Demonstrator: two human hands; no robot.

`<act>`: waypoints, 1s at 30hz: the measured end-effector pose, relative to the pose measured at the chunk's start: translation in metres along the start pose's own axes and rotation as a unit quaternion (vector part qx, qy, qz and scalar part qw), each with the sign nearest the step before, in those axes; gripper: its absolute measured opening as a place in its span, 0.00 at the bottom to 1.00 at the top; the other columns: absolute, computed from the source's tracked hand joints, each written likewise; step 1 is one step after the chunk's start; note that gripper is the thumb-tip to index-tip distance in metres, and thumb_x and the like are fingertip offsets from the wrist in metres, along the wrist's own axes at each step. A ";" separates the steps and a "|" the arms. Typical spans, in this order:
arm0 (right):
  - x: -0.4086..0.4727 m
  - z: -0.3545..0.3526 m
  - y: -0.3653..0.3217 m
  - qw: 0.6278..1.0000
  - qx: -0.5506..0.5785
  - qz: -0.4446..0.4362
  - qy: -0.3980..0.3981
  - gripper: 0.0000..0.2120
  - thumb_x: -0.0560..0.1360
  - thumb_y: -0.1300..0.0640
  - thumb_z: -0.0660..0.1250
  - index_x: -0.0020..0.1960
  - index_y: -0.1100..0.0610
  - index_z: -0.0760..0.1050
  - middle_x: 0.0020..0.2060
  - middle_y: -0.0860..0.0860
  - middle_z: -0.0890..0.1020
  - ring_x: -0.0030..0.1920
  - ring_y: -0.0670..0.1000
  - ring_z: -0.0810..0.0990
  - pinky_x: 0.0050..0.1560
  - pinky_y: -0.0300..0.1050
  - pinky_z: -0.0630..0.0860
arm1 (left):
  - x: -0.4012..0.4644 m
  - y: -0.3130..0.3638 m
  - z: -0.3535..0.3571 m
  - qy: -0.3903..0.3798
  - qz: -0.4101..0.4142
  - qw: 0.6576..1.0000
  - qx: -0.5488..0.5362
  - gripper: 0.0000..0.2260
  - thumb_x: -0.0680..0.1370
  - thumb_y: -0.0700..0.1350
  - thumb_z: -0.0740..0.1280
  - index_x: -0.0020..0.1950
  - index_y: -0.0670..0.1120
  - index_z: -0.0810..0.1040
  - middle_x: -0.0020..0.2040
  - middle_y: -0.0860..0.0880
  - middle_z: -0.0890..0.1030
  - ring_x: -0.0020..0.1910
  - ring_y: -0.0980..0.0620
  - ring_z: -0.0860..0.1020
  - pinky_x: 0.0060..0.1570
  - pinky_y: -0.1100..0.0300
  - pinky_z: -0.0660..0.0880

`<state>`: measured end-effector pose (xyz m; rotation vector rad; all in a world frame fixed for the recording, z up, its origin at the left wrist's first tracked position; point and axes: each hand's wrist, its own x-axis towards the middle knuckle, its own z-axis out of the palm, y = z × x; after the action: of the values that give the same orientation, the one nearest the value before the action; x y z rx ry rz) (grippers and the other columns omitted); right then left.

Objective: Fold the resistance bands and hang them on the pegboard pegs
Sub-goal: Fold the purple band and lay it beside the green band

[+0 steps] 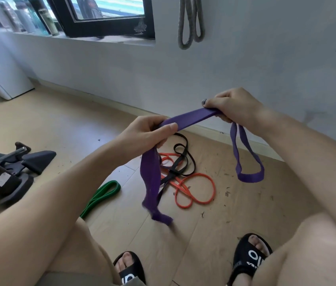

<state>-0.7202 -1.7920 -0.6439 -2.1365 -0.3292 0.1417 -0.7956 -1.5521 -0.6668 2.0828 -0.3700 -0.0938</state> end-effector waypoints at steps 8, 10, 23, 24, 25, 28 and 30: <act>0.003 0.003 0.004 1.000 -0.012 0.013 0.005 0.19 0.76 0.47 0.70 0.31 0.56 0.72 0.27 0.52 0.69 0.28 0.50 0.64 0.34 0.45 0.62 | -0.001 -0.006 -0.001 -0.047 -0.026 0.998 0.023 0.13 0.82 0.46 0.70 0.46 0.37 0.77 0.32 0.50 0.74 0.31 0.54 0.71 0.34 0.66 0.69; 0.004 0.004 0.004 1.000 -0.006 0.012 0.005 0.19 0.76 0.47 0.70 0.31 0.55 0.72 0.28 0.52 0.69 0.30 0.51 0.66 0.35 0.47 0.63 | -0.002 -0.004 -0.002 -0.060 -0.025 0.998 0.010 0.18 0.82 0.50 0.68 0.45 0.35 0.76 0.33 0.48 0.75 0.32 0.52 0.72 0.38 0.62 0.71; 0.003 0.004 0.000 1.000 -0.019 -0.022 0.012 0.20 0.77 0.44 0.70 0.31 0.54 0.73 0.29 0.54 0.69 0.32 0.53 0.66 0.38 0.48 0.64 | -0.007 0.000 -0.007 -0.089 -0.069 0.982 -0.153 0.12 0.78 0.47 0.69 0.51 0.38 0.76 0.33 0.48 0.72 0.28 0.52 0.69 0.31 0.64 0.71; 0.003 0.003 0.000 0.999 -0.021 -0.024 0.012 0.20 0.77 0.44 0.69 0.32 0.55 0.74 0.29 0.55 0.70 0.33 0.54 0.67 0.38 0.49 0.64 | -0.007 0.000 -0.007 -0.086 -0.067 0.981 -0.162 0.13 0.79 0.47 0.70 0.51 0.36 0.76 0.34 0.48 0.73 0.28 0.53 0.69 0.30 0.64 0.71; 0.002 0.003 0.000 0.999 -0.022 -0.024 0.014 0.20 0.78 0.44 0.69 0.33 0.55 0.74 0.30 0.56 0.70 0.33 0.54 0.67 0.39 0.50 0.65 | -0.006 0.000 -0.006 -0.084 -0.063 0.979 -0.174 0.15 0.80 0.48 0.69 0.52 0.35 0.76 0.35 0.48 0.75 0.28 0.53 0.72 0.31 0.64 0.72; 0.002 0.001 0.004 0.999 -0.016 -0.018 0.023 0.19 0.76 0.43 0.68 0.35 0.57 0.75 0.31 0.56 0.71 0.34 0.55 0.67 0.41 0.52 0.66 | -0.005 0.002 -0.003 -0.090 -0.064 0.976 -0.186 0.13 0.81 0.48 0.67 0.52 0.37 0.77 0.39 0.46 0.80 0.33 0.50 0.79 0.38 0.60 0.79; 0.002 0.001 0.005 0.999 -0.021 -0.015 0.024 0.19 0.75 0.43 0.69 0.33 0.56 0.75 0.31 0.56 0.71 0.34 0.55 0.67 0.42 0.52 0.66 | -0.006 0.003 0.000 -0.099 -0.061 0.982 -0.151 0.09 0.81 0.44 0.67 0.49 0.38 0.76 0.36 0.46 0.78 0.29 0.52 0.76 0.34 0.63 0.77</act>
<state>-0.7172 -1.7931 -0.6488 -2.1719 -0.3385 0.0674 -0.8017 -1.5519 -0.6646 1.7977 -0.3252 -0.4083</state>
